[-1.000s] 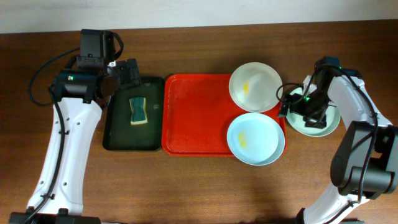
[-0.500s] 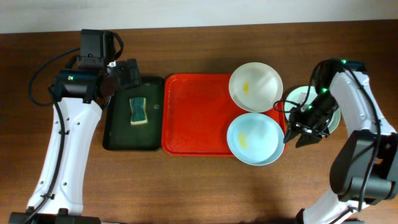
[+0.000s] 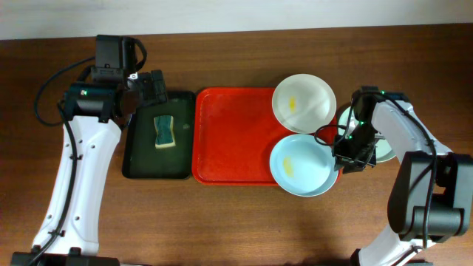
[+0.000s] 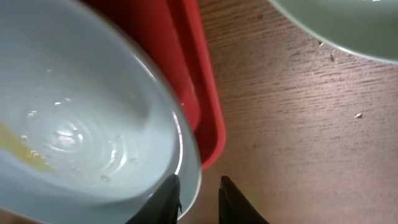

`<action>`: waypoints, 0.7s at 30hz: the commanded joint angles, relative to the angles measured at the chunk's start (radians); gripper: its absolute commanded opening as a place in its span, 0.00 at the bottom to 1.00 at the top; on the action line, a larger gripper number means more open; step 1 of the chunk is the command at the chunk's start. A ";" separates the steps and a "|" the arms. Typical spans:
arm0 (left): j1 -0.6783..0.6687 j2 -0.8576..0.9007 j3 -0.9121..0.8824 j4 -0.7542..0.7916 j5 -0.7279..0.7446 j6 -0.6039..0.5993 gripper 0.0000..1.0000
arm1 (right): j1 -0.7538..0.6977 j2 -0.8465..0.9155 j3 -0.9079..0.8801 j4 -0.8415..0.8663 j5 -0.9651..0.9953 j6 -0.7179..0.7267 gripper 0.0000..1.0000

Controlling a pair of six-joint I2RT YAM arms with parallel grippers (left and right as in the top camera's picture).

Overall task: Clean dirty plates on tray and stack at the side
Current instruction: 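Move the right gripper to the lower white plate's rim and grasp it, then drag the white plate with the right gripper to the red tray's center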

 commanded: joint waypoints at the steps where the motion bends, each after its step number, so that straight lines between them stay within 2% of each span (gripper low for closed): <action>1: -0.003 0.004 -0.001 0.002 0.003 -0.003 0.99 | 0.006 -0.012 -0.031 0.025 0.026 0.012 0.22; 3: -0.003 0.004 -0.001 0.002 0.003 -0.003 0.99 | 0.006 -0.012 -0.041 0.036 0.026 0.012 0.22; 10: -0.003 0.004 -0.001 0.002 0.003 -0.003 0.99 | 0.006 -0.012 -0.078 0.072 0.018 0.015 0.04; 17: -0.003 0.004 -0.001 0.002 0.003 -0.003 0.99 | 0.011 -0.013 -0.073 0.085 -0.178 0.004 0.04; 21: -0.003 0.004 -0.001 0.002 0.003 -0.003 0.99 | 0.068 -0.013 -0.074 0.132 -0.323 0.024 0.04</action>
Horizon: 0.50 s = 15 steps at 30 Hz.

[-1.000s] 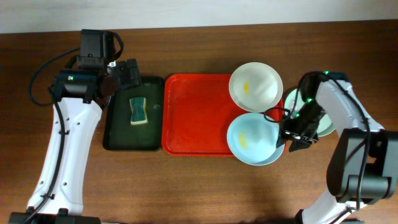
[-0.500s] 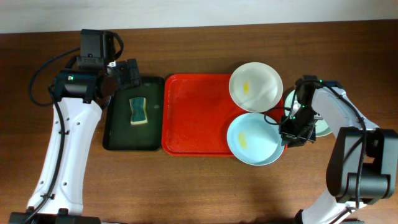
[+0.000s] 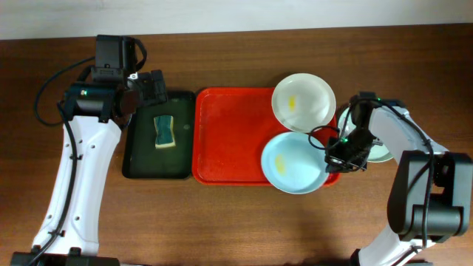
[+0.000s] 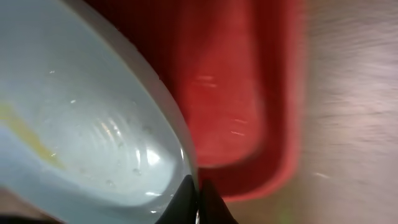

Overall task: Clean dirty plates on tray and stack at the side
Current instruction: 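Drag the white plate with the right gripper to the red tray's center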

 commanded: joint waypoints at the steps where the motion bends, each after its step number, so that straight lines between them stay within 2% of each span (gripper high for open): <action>1: -0.003 0.004 -0.001 0.002 0.003 -0.003 0.99 | 0.074 -0.013 -0.006 0.042 -0.166 0.040 0.04; 9: -0.003 0.004 -0.001 0.002 0.003 -0.003 0.99 | 0.285 -0.007 -0.016 0.317 -0.165 0.401 0.04; 15: -0.003 0.004 -0.001 0.002 0.003 -0.003 0.99 | 0.369 -0.005 -0.016 0.415 -0.085 0.562 0.04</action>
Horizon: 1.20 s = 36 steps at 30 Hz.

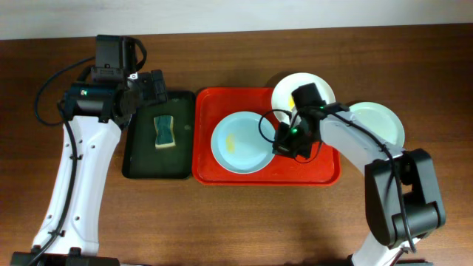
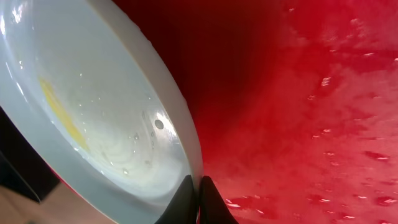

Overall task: Clean dirty plates on tray and stack at the side
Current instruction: 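Drag the white plate with the right gripper to the red tray's center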

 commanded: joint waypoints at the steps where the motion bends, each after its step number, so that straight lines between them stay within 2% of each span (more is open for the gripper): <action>1: -0.003 0.004 -0.001 0.002 0.003 -0.003 0.99 | 0.029 -0.005 -0.009 0.016 0.040 0.140 0.04; 8: -0.003 0.004 -0.001 0.002 0.003 -0.003 0.99 | 0.030 -0.005 -0.009 0.016 0.126 0.193 0.05; 9: -0.003 0.004 -0.001 0.002 0.003 -0.003 0.99 | 0.030 -0.005 -0.009 0.016 0.126 0.183 0.13; 10: -0.003 0.004 -0.001 0.002 0.003 -0.003 0.99 | 0.030 -0.005 -0.009 0.016 0.126 0.166 0.30; 12: -0.003 0.004 -0.001 0.002 0.003 -0.003 0.99 | 0.028 -0.006 -0.008 0.020 0.103 0.110 0.48; 13: -0.003 0.004 -0.001 0.002 0.003 -0.003 0.99 | 0.022 -0.008 0.000 0.020 0.066 0.045 0.54; 16: -0.003 0.004 -0.001 0.002 0.003 -0.003 0.99 | -0.005 -0.008 0.073 -0.055 0.012 -0.112 0.59; 20: -0.003 0.004 -0.001 0.002 0.003 -0.003 0.99 | -0.019 -0.008 0.231 -0.264 0.151 -0.225 0.71; 23: -0.003 0.004 -0.001 0.002 0.003 -0.003 0.99 | -0.015 -0.008 0.280 -0.314 0.201 -0.286 0.99; 28: -0.003 0.004 -0.001 0.002 0.003 -0.003 0.99 | -0.019 -0.006 0.279 -0.310 0.201 -0.286 0.99; 29: -0.003 0.004 -0.001 0.004 0.003 -0.004 0.99 | -0.018 -0.006 0.279 -0.310 0.201 -0.286 0.95; 32: -0.003 0.004 -0.001 0.114 0.003 -0.003 1.00 | -0.011 -0.006 0.270 -0.311 0.201 -0.286 0.67; 33: -0.003 0.004 -0.001 0.114 0.003 -0.003 0.99 | -0.004 -0.006 0.261 -0.311 0.201 -0.286 0.61; 35: -0.003 0.004 -0.001 0.113 0.006 -0.003 0.99 | 0.011 -0.006 0.235 -0.299 0.223 -0.287 0.60; 36: -0.003 0.004 -0.001 0.138 0.021 -0.003 0.53 | 0.020 -0.006 0.225 -0.289 0.232 -0.286 0.59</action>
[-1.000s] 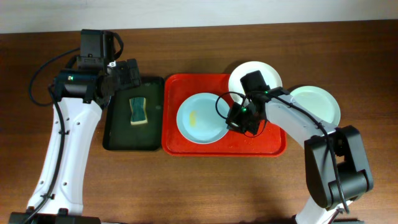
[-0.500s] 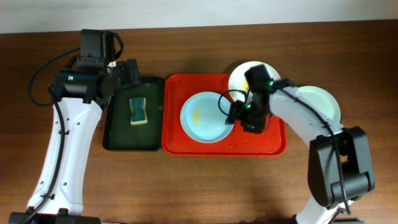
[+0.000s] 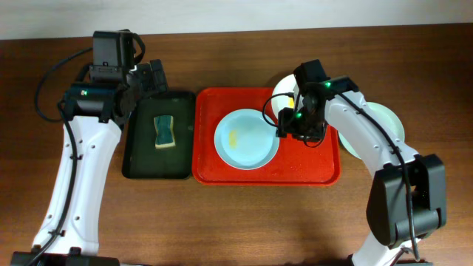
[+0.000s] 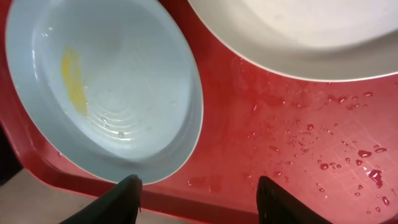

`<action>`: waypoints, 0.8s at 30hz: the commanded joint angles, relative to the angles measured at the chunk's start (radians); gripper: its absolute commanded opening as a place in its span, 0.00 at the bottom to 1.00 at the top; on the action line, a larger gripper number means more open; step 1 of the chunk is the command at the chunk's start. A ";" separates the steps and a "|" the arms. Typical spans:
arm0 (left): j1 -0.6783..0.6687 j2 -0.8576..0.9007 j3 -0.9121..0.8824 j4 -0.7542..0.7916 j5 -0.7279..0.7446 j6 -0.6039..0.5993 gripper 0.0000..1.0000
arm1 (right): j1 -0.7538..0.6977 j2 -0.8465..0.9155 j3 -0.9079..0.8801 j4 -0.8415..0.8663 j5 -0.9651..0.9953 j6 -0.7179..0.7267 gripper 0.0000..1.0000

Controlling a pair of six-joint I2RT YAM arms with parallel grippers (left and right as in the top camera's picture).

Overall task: Clean dirty plates on tray and stack at the side
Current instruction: 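Drag the white plate with the right gripper to the red tray's center, then lower the left gripper over the sponge in the black tray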

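Observation:
A light blue plate (image 3: 247, 139) with a yellow smear lies flat in the middle of the red tray (image 3: 211, 166). In the right wrist view the blue plate (image 4: 102, 87) fills the left side above the wet tray floor (image 4: 292, 149). My right gripper (image 3: 290, 130) (image 4: 199, 182) hovers open just right of the plate's rim, with nothing between its fingers. A cream plate (image 3: 284, 94) (image 4: 292, 31) with a yellow stain sits at the tray's back right, partly under my right arm. My left gripper (image 3: 151, 77) hangs over the far end of the dark basin.
A dark green basin (image 3: 137, 159) left of the tray holds a green and yellow sponge (image 3: 163, 131). A pale green plate (image 3: 388, 122) rests on the table right of the tray, partly hidden by my right arm.
My right gripper was shut on the blue plate's rim; now it is open and stands clear of the rim. The plate lies in the tray's middle. My left gripper has shifted slightly towards the back.
The blue plate first overhung the tray's right front corner, with my right fingers open around its rim. Then the fingers were shut on the rim. Later the plate was in the tray's middle, still gripped. Now it lies there released.

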 commanded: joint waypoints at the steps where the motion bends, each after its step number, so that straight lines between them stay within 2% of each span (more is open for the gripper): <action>1: -0.003 0.004 0.002 0.040 0.048 -0.003 0.17 | 0.036 -0.005 -0.041 0.025 0.043 -0.011 0.56; 2: -0.003 0.004 0.002 0.022 0.095 -0.010 0.12 | 0.046 -0.005 -0.048 0.039 0.048 -0.011 0.52; 3: -0.003 0.004 0.002 -0.008 0.133 -0.027 0.21 | 0.054 -0.005 -0.050 0.048 0.056 -0.011 0.50; 4: -0.004 0.009 0.001 -0.068 0.174 -0.031 0.52 | 0.064 -0.005 -0.052 0.058 0.074 -0.011 0.49; 5: -0.004 0.014 -0.004 -0.108 0.188 -0.029 0.64 | 0.073 -0.005 -0.054 0.066 0.093 -0.011 0.45; 7: -0.005 0.026 -0.024 -0.182 0.189 -0.029 0.70 | 0.091 -0.005 -0.059 0.085 0.134 -0.010 0.44; 9: -0.004 0.040 -0.059 -0.209 0.188 -0.029 0.88 | 0.102 -0.005 -0.071 0.116 0.159 -0.010 0.44; 13: -0.004 0.084 -0.133 -0.196 0.188 -0.029 0.89 | 0.103 -0.005 -0.130 0.201 0.164 -0.006 0.41; 17: -0.004 0.127 -0.153 -0.180 0.188 -0.029 0.99 | 0.103 -0.005 -0.192 0.282 0.164 -0.006 0.41; 24: -0.004 0.210 -0.153 -0.156 0.188 -0.029 1.00 | 0.103 -0.005 -0.225 0.371 0.187 -0.006 0.41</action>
